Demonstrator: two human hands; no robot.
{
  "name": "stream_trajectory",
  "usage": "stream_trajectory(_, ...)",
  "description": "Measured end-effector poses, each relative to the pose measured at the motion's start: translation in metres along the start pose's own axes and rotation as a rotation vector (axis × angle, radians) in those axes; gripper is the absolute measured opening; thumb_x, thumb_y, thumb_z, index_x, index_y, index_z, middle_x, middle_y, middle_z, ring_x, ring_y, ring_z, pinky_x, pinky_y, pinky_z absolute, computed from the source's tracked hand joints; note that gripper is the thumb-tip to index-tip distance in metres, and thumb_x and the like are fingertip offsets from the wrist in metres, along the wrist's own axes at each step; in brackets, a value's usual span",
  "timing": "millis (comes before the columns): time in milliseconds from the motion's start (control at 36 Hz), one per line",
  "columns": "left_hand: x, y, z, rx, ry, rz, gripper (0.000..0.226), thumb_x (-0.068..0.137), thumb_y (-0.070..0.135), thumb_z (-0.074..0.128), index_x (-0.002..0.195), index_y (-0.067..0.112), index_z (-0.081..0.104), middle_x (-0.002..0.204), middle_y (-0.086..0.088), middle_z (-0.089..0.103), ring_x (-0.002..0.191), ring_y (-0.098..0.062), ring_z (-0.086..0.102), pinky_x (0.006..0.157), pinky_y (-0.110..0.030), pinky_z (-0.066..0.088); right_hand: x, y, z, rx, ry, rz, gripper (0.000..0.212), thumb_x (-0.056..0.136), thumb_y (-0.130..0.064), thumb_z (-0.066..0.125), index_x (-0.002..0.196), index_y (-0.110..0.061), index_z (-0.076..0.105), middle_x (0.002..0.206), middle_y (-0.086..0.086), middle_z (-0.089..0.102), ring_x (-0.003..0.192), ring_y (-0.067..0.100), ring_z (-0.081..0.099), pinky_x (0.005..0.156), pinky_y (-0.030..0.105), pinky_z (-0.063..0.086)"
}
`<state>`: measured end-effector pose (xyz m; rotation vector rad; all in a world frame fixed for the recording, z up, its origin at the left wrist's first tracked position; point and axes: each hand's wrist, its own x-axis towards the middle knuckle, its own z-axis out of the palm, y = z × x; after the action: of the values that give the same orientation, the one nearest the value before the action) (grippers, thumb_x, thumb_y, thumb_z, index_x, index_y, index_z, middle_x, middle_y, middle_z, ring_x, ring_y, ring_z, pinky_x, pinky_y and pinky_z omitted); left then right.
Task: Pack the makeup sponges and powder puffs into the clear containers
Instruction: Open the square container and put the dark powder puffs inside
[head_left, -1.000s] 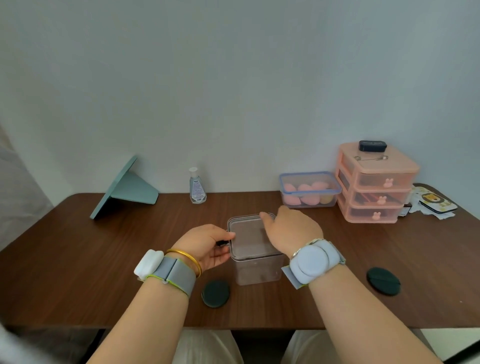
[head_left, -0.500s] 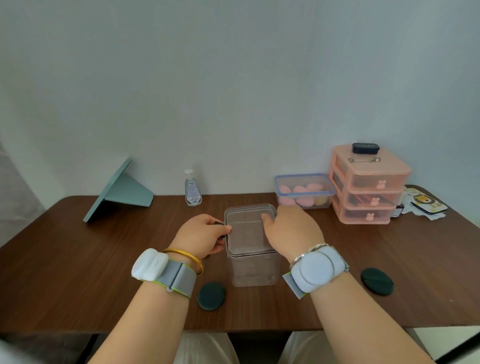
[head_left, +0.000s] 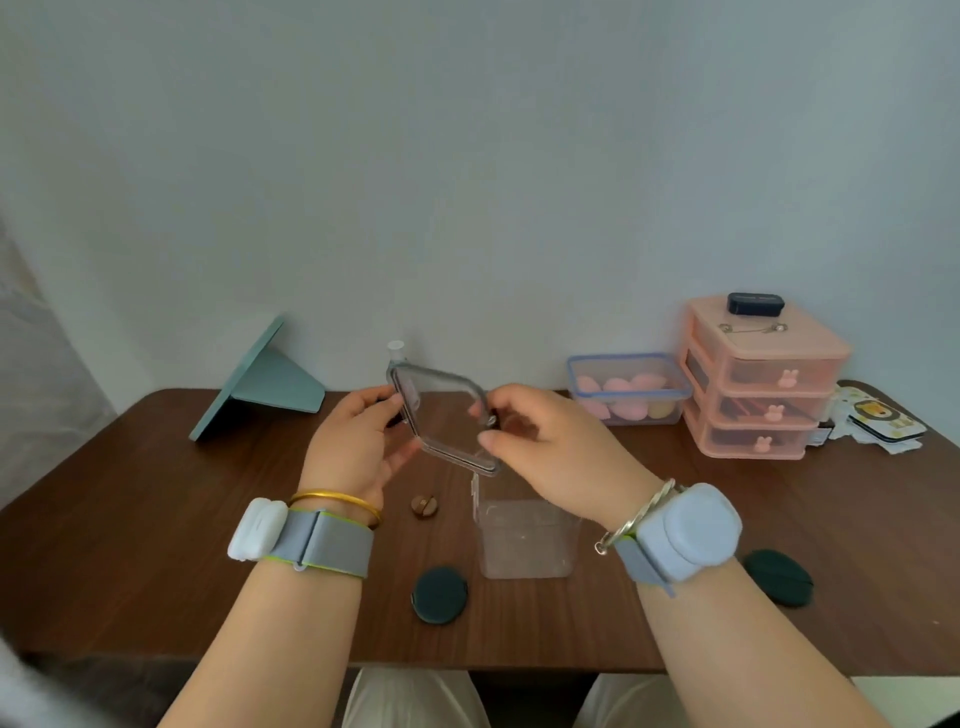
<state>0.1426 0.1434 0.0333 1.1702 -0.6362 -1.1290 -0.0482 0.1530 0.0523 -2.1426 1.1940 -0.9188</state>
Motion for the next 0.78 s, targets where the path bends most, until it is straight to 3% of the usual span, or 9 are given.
stream_trajectory(56,-0.002,0.004,-0.005,-0.151,0.015,-0.084,0.012,0.097,0.014,0.055,0.105,0.014,0.064,0.111,-0.01,0.066,0.101,-0.027,0.068,0.083,-0.046,0.058,0.002,-0.004,0.007,-0.16,-0.028,-0.115,0.026,0.091,-0.034,0.06,0.117,-0.031,0.061,0.105,-0.015,0.057,0.097,0.004,0.053,0.086,0.023,0.043)
stream_trajectory(111,-0.002,0.007,-0.011,-0.274,-0.036,-0.169,0.032,0.097,0.027,0.048,0.121,0.011,0.061,0.12,-0.014,0.063,0.108,-0.032,0.065,0.087,-0.052,0.055,0.003,-0.005,0.015,-0.292,0.0,-0.228,0.028,0.093,-0.033,0.059,0.12,-0.028,0.061,0.107,-0.012,0.055,0.099,0.006,0.05,0.083,0.022,0.041)
stream_trajectory(194,0.0,0.011,-0.02,-0.314,-0.027,-0.24,0.043,0.097,0.036,0.047,0.12,0.002,0.059,0.118,-0.019,0.062,0.11,-0.038,0.062,0.089,-0.052,0.053,0.007,-0.002,0.029,-0.423,0.046,-0.37,0.026,0.092,-0.025,0.061,0.117,-0.024,0.066,0.108,-0.007,0.059,0.098,0.012,0.053,0.077,0.024,0.043)
stream_trajectory(361,0.012,0.01,-0.042,-0.412,0.084,-0.284,0.02,0.094,0.001,0.055,0.114,-0.003,0.055,0.123,-0.027,0.06,0.094,-0.035,0.068,0.069,-0.046,0.062,0.02,0.0,0.055,-0.528,0.142,-0.495,0.027,0.081,-0.005,0.07,0.103,-0.021,0.073,0.104,-0.001,0.068,0.095,0.023,0.062,0.073,0.035,0.052)
stream_trajectory(444,0.012,0.01,-0.055,-0.42,0.098,-0.331,0.023,0.092,-0.002,0.057,0.115,-0.003,0.055,0.119,-0.025,0.059,0.084,-0.033,0.069,0.059,-0.04,0.062,0.025,0.0,0.064,-0.548,0.224,-0.462,0.033,0.073,0.002,0.072,0.095,-0.022,0.074,0.103,-0.001,0.069,0.097,0.024,0.062,0.077,0.036,0.052)
stream_trajectory(556,0.006,0.009,-0.069,-0.325,0.005,-0.414,0.014,0.091,0.008,0.061,0.102,0.0,0.062,0.09,-0.017,0.072,0.06,-0.023,0.073,0.059,-0.035,0.061,0.032,0.001,0.072,-0.566,0.233,-0.324,0.034,0.074,0.002,0.07,0.096,-0.023,0.074,0.108,0.002,0.07,0.102,0.029,0.063,0.08,0.038,0.054)
stream_trajectory(611,0.008,0.008,-0.075,-0.305,-0.005,-0.418,0.009,0.09,0.008,0.063,0.096,0.001,0.065,0.085,-0.015,0.074,0.06,-0.021,0.073,0.061,-0.033,0.061,0.036,-0.001,0.075,-0.592,0.138,-0.243,0.038,0.084,-0.001,0.06,0.113,-0.026,0.069,0.124,0.001,0.064,0.113,0.029,0.057,0.087,0.039,0.051)
stream_trajectory(694,0.017,0.004,-0.081,-0.298,0.02,-0.405,0.008,0.089,0.005,0.064,0.095,0.0,0.065,0.08,-0.014,0.075,0.061,-0.021,0.073,0.057,-0.029,0.061,0.039,-0.002,0.081,-0.583,-0.008,-0.081,0.053,0.095,-0.009,0.045,0.144,-0.03,0.04,0.148,-0.002,0.041,0.129,0.026,0.043,0.098,0.037,0.044)
stream_trajectory(778,0.027,-0.004,-0.083,-0.278,0.068,-0.404,0.007,0.089,0.002,0.064,0.094,0.0,0.062,0.079,-0.014,0.073,0.065,-0.021,0.071,0.054,-0.031,0.061,0.039,-0.004,0.083,-0.567,-0.02,-0.017,0.053,0.097,-0.015,0.043,0.147,-0.031,0.033,0.151,-0.002,0.034,0.13,0.024,0.041,0.099,0.036,0.045)
